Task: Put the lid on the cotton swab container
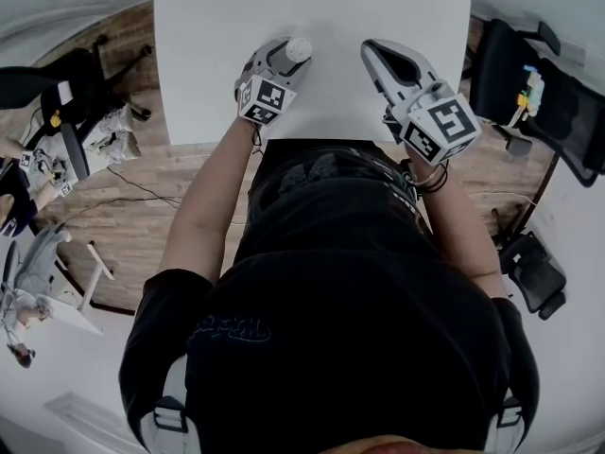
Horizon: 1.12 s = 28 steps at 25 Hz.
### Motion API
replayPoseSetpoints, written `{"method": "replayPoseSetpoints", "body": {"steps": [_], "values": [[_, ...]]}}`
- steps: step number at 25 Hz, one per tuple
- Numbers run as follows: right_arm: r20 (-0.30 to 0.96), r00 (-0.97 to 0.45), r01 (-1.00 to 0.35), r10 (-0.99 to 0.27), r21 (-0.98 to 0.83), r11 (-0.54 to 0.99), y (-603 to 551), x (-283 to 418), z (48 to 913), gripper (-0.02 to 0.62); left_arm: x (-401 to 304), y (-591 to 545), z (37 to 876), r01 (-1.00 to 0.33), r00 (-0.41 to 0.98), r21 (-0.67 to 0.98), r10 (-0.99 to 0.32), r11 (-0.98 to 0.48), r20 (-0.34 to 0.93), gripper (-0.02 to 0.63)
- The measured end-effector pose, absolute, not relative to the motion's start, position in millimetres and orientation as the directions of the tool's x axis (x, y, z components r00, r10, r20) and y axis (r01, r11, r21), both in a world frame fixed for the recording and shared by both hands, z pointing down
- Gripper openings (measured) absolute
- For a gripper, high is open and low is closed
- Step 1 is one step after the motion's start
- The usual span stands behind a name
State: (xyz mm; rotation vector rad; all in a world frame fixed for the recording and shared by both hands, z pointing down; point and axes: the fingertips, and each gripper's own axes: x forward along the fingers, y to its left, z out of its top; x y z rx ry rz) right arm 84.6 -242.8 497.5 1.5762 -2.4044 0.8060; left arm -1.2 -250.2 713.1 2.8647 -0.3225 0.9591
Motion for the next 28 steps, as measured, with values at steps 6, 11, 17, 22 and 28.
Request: {"method": "replayPoseSetpoints", "body": {"steps": [6,11,17,22,28], "values": [[0.414,-0.433,-0.889,-0.8,-0.345,0.302,-240.1,87.1,495.6,0.023,0.9,-249.7,711.0,-0.246,0.773,0.048,-0.166,-0.968,0.612,0.256],[0.395,-0.442,-0.886,-0.805,-0.331,0.324,-241.4,85.5,486.5,0.023,1.7,-250.7,700.5,-0.247,0.776,0.035,-0.176,-0.968,0.606,0.256],[0.373,-0.456,-0.88,-0.808,-0.321,0.349,-236.4,85.1,475.6,0.023,5.9,-245.0,689.6,-0.241,0.778,0.02,-0.181,-0.97,0.602,0.255],[0.358,-0.482,-0.868,-0.8,-0.324,0.378,-225.3,82.6,469.5,0.023,11.9,-237.0,676.4,-0.246,0.781,0.002,-0.197,-0.969,0.593,0.256],[0.34,-0.502,-0.856,-0.796,-0.325,0.402,-215.7,79.8,463.1,0.023,17.6,-229.9,664.3,-0.254,0.787,-0.009,-0.212,-0.967,0.58,0.255]]}}
